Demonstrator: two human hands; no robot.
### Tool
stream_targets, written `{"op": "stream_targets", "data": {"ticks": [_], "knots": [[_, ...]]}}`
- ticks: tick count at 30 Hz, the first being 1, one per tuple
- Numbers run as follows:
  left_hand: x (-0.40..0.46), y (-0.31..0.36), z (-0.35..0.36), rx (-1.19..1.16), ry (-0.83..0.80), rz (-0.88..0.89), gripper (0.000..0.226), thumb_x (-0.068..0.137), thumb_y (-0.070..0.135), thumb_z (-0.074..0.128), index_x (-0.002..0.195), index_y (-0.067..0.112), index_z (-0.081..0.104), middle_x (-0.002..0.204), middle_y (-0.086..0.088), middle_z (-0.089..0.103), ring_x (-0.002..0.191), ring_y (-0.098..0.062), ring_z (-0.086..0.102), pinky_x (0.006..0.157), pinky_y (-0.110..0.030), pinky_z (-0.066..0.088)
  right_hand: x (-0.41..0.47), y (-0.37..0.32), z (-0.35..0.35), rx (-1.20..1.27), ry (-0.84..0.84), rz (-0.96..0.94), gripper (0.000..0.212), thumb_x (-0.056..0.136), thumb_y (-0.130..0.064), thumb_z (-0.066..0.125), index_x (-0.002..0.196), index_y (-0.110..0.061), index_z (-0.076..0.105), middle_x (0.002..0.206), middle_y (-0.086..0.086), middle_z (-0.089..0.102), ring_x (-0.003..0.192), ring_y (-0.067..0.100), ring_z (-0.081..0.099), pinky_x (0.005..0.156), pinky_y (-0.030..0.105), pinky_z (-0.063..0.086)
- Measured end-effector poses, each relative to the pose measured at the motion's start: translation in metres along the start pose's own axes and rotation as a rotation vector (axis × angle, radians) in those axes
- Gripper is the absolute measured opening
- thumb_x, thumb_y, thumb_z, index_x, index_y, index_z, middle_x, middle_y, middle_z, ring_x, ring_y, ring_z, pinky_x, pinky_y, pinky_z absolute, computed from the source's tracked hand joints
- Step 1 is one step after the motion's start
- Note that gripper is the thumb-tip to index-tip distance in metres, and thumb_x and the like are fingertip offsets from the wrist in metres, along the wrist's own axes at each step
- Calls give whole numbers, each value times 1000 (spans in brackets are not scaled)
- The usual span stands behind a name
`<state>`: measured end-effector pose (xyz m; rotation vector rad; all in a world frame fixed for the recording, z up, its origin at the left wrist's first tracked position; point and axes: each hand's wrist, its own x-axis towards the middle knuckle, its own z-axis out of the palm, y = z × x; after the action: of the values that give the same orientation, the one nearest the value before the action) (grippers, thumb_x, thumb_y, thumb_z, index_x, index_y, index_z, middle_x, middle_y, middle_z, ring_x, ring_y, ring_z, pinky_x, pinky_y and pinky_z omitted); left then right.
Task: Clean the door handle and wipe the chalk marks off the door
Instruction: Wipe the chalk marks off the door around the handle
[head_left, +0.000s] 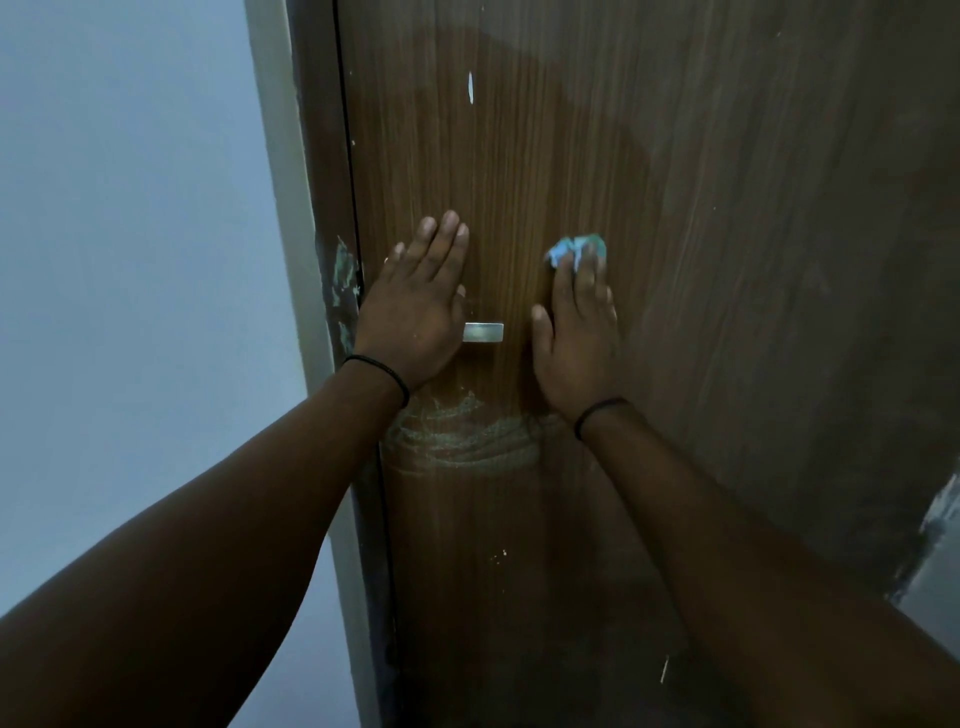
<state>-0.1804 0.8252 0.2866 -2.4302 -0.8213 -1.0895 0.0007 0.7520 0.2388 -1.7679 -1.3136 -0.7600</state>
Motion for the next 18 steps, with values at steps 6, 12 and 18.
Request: {"op": "stream_targets", "data": {"ticks": [6,12,18], "knots": [[0,1,1,-4,19,-3,57,103,28,31,155,15,12,163,-2,7,151,-18,2,123,-40,7,-69,20,16,-49,-117,-6,60,103,-35,28,154,-13,6,162,8,2,150,20,-3,120,46,18],[-9,2,7,-20,38,-39,57,104,39,26,154,14,18,163,-2,13,151,-17,4,122,-39,6,-92,32,17,-69,-140,49,60,103,-38,26,154,-13,8,161,10,7,150,23,3,119,49,19],[-26,-5,8,-70,105,-63,56,102,42,28,149,13,34,161,-5,21,150,-20,11,122,-39,12,-45,20,1,39,-8,96,53,102,-20,37,151,-8,21,159,15,17,149,27,12,120,43,16]]}}
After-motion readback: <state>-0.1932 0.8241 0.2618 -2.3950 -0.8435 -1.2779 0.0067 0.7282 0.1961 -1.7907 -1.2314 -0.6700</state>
